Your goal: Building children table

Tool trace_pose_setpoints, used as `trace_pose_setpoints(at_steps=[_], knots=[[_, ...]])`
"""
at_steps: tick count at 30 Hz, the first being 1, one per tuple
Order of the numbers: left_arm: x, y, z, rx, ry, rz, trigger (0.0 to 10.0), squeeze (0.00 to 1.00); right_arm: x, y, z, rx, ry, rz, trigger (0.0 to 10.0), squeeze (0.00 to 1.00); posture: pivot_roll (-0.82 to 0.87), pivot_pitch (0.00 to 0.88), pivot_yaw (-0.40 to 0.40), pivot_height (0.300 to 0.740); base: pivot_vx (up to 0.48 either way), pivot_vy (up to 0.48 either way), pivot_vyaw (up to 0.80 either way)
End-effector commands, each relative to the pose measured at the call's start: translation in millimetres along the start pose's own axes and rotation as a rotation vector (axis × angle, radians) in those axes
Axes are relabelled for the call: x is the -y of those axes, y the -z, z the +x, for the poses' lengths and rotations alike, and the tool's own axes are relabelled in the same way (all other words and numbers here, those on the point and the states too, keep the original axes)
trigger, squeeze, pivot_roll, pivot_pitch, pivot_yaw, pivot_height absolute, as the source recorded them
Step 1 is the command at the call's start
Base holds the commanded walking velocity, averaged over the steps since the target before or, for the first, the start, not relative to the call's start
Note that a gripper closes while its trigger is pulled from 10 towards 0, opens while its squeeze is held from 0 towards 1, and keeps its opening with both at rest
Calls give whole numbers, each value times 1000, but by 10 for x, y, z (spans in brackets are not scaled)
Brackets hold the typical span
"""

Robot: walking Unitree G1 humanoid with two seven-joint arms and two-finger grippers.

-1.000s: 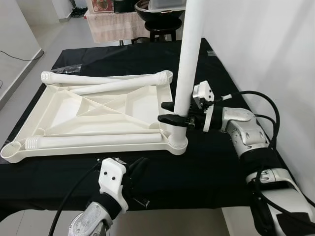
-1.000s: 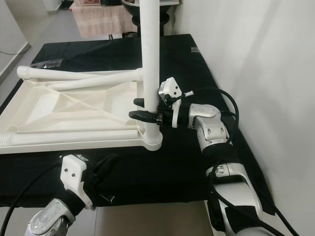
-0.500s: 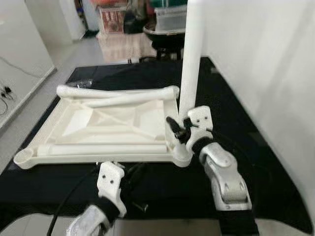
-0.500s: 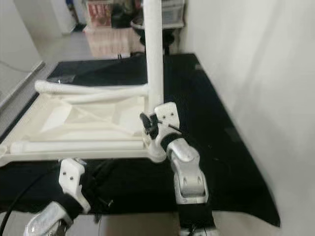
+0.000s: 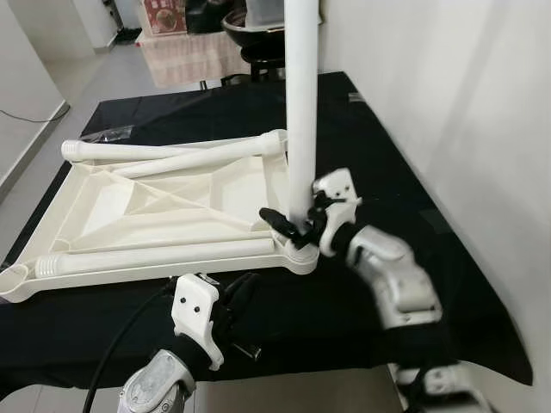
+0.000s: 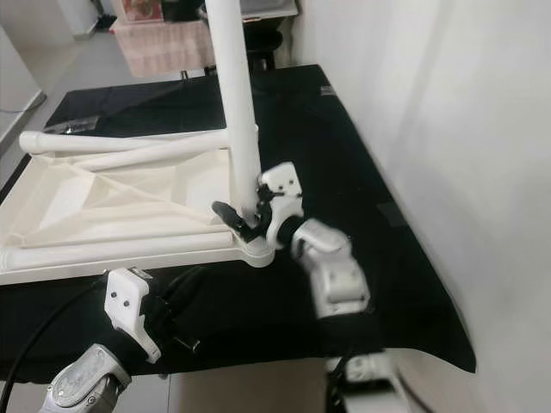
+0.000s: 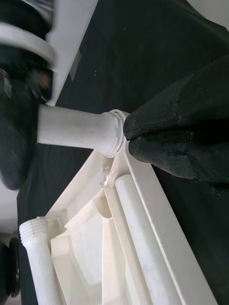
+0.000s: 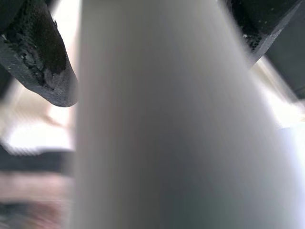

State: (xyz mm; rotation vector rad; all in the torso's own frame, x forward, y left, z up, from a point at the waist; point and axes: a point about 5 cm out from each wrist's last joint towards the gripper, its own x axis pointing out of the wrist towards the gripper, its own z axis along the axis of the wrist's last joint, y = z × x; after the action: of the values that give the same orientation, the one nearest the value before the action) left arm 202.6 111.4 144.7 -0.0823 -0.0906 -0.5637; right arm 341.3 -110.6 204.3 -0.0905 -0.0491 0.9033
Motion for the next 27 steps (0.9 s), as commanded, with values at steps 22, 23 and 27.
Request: trace_pose_setpoints(at_steps=[22,23,27], knots=[[25,48,-20,-25,-10,-1,10000,0,283,-33,-147,-47,-389,-12,0,0,56,104,34,740,0,0,0],[25,47,-19,-25,-10,-2,10000,0,298,-19,-169,-50,-393,-13,0,0,56,104,34,740,0,0,0],[25,46,-16,-24,-9,-5,10000,0,315,25,-245,-50,-357,-16,0,0,51,106,35,740,0,0,0]])
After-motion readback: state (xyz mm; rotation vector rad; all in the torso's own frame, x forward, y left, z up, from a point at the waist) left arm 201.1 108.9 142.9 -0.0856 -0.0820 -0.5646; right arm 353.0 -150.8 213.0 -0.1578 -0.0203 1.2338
